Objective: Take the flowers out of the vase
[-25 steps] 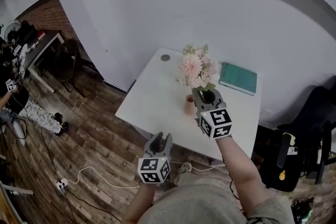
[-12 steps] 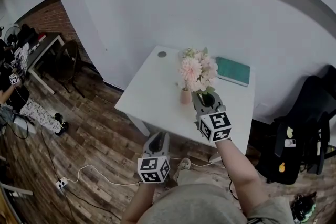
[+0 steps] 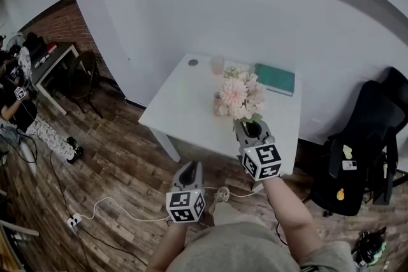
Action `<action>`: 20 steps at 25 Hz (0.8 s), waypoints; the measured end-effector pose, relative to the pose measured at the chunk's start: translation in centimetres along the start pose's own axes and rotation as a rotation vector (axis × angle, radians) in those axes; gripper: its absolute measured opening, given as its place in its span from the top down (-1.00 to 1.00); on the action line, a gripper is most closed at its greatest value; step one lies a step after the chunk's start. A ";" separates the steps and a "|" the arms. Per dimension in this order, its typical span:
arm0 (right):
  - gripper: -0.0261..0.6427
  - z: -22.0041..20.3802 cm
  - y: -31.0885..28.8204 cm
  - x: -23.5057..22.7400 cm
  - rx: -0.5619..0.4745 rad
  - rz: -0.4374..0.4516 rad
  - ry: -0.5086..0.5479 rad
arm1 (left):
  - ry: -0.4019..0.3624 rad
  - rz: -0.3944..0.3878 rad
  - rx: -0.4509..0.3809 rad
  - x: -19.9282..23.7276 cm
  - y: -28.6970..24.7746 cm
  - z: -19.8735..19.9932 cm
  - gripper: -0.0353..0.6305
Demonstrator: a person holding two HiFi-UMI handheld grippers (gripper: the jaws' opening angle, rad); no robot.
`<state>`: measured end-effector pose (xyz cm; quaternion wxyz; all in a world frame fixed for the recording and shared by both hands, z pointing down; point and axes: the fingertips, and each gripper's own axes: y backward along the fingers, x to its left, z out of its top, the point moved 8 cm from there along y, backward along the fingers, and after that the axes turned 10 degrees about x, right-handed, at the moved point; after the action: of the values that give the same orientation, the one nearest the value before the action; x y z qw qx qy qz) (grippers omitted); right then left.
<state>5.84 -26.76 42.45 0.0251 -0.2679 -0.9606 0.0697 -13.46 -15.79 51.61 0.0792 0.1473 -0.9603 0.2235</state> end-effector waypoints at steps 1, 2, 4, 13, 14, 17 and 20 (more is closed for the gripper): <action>0.80 -0.2 0.8 0.2 0.001 0.000 -0.002 | 0.000 0.003 -0.002 -0.3 0.5 -0.3 0.78; 0.80 -0.5 1.6 0.5 0.003 0.000 -0.004 | 0.000 0.005 -0.003 -0.6 0.9 -0.5 0.79; 0.80 -0.9 3.0 0.9 0.009 -0.002 -0.008 | 0.000 0.007 -0.006 -1.1 1.8 -0.9 0.80; 0.80 -2.5 8.2 2.9 0.034 -0.015 -0.034 | -0.007 0.010 -0.022 -2.8 5.4 -1.6 0.82; 0.80 -2.6 8.6 3.2 0.037 -0.015 -0.034 | -0.006 0.012 -0.024 -2.8 5.8 -1.6 0.82; 0.80 -3.1 9.8 4.1 0.046 -0.015 -0.034 | -0.003 0.020 -0.034 -2.8 6.8 -1.7 0.83; 0.80 -3.6 11.0 4.7 0.051 -0.017 -0.037 | 0.001 0.026 -0.045 -3.0 7.7 -1.8 0.84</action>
<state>7.74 -14.59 44.41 0.0147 -0.2579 -0.9610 0.0990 -12.90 -7.59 49.44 0.0798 0.1327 -0.9669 0.2029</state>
